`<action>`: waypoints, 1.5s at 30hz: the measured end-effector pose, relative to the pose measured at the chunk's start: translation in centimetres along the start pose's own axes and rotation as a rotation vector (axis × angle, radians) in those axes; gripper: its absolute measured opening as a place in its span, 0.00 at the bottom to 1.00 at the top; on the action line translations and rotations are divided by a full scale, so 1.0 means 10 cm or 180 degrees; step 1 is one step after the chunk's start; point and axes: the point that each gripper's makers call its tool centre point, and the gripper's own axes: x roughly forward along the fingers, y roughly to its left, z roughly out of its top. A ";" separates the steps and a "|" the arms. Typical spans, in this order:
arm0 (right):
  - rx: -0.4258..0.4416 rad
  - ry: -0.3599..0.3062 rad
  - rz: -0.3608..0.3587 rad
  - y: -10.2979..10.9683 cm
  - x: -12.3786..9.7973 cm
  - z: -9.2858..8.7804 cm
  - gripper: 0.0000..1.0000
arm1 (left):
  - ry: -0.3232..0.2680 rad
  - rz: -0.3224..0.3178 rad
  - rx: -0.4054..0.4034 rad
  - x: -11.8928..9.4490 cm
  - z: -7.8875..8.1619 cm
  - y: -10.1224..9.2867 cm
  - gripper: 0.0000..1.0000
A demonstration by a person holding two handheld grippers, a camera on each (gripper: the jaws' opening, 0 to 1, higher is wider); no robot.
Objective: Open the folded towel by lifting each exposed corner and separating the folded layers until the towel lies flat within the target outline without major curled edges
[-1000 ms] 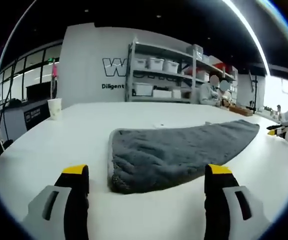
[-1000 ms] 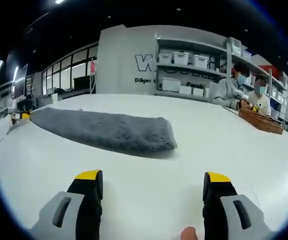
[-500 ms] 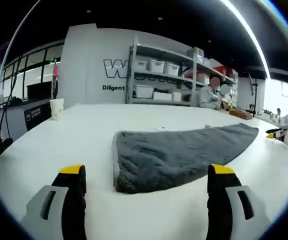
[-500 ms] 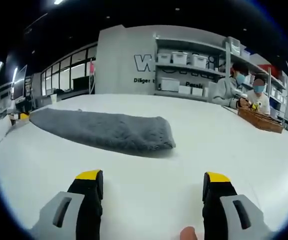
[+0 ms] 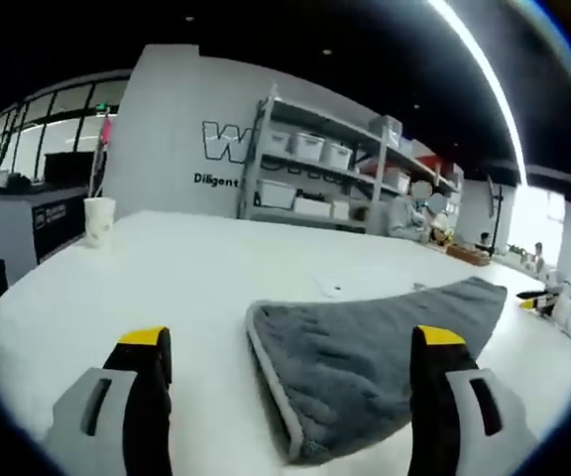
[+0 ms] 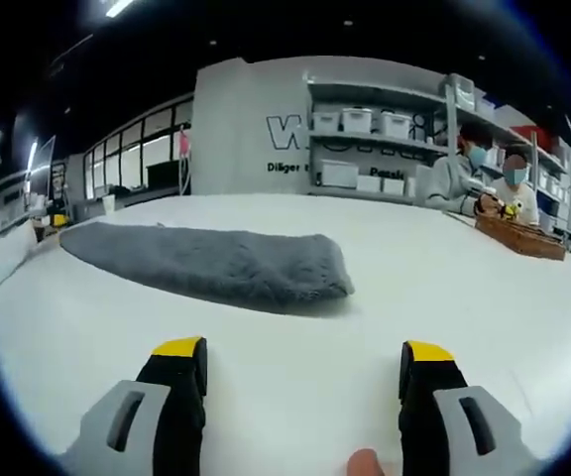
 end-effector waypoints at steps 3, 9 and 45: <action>-0.0062 -0.0072 0.0036 0.02 0.02 0.05 0.79 | 0.0160 -0.0115 0.0131 0.16 -0.03 -0.03 0.95; -0.0142 -0.0072 0.0053 0.06 0.04 0.05 0.79 | 0.0354 -0.0235 0.0286 0.43 -0.10 -0.03 0.92; -0.0224 -0.0070 0.0051 0.03 0.09 0.05 0.74 | 0.0726 -0.0789 0.1187 0.64 -0.01 -0.18 0.04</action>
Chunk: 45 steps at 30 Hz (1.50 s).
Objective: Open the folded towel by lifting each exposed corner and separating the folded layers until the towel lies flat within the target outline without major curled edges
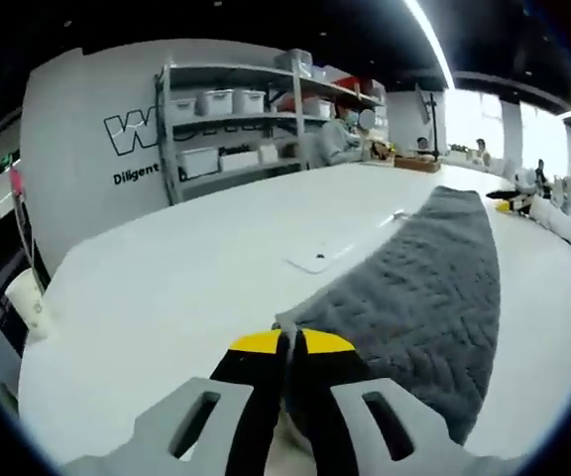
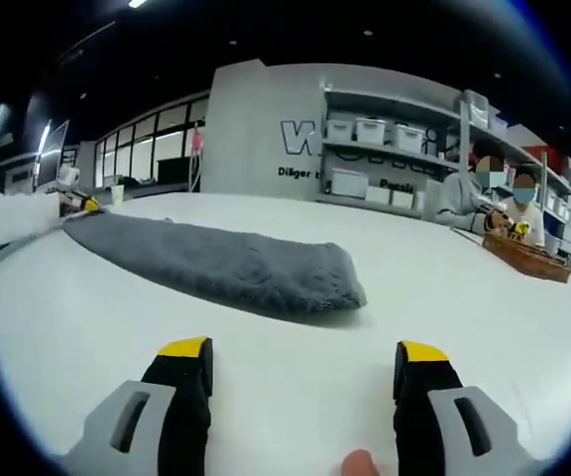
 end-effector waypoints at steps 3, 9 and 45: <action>0.0001 -0.0001 0.0001 0.00 0.00 0.00 0.73 | 0.0063 0.0079 0.0089 0.00 0.00 0.00 0.03; 0.0026 -0.0014 0.0002 0.00 -0.01 0.00 0.73 | -0.0086 0.0056 0.0103 -0.11 0.09 -0.16 0.03; 0.0003 -0.0106 -0.0098 -0.04 -0.05 0.03 0.69 | -0.0683 0.0222 0.0887 -1.03 -0.09 -1.21 0.02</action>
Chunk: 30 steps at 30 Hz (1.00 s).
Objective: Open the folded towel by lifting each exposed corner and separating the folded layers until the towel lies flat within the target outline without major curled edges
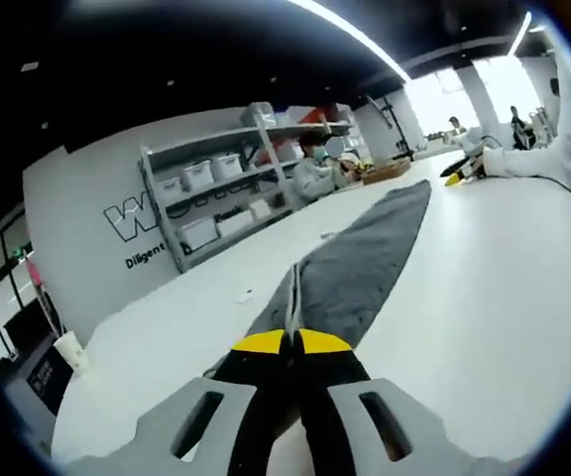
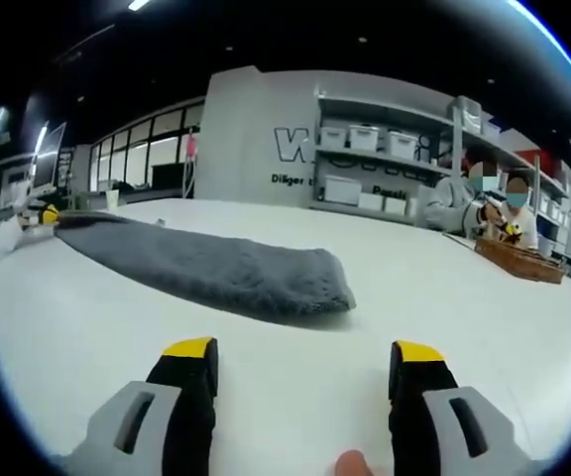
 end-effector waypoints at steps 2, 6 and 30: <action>0.0001 0.0002 0.0000 0.00 0.00 0.00 0.69 | 0.0000 -0.0050 0.0030 -0.05 0.00 -0.04 0.02; 0.0000 0.0003 0.0004 0.01 0.00 0.00 0.69 | 0.0091 -0.0240 0.0054 -0.10 -0.10 -0.18 0.02; -0.0030 0.0020 0.0004 0.00 0.02 -0.01 0.69 | -0.0273 0.0041 -0.0703 -0.21 0.04 -0.01 0.47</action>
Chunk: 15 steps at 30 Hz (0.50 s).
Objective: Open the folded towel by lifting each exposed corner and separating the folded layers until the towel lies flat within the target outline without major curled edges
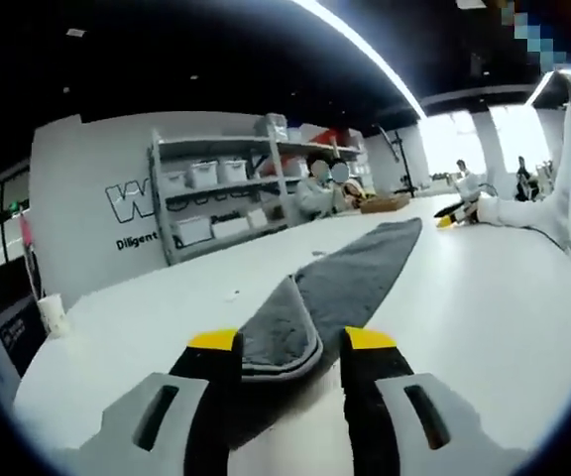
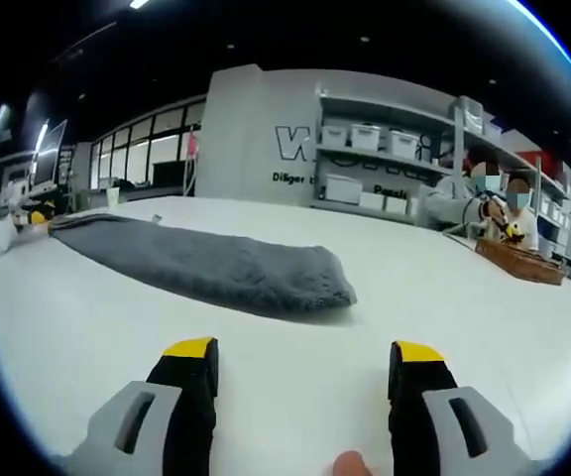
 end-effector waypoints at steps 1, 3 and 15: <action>-0.0004 0.0003 0.0000 0.00 0.00 0.00 0.69 | -0.0015 0.0067 -0.0033 -0.01 0.00 0.04 0.53; -0.0009 0.0007 -0.0002 0.00 0.00 0.00 0.69 | -0.0033 0.0129 -0.0119 -0.02 -0.01 0.09 0.62; -0.0029 0.0020 -0.0001 0.02 0.00 -0.01 0.69 | -0.0115 0.0324 -0.0405 -0.03 -0.04 0.23 0.90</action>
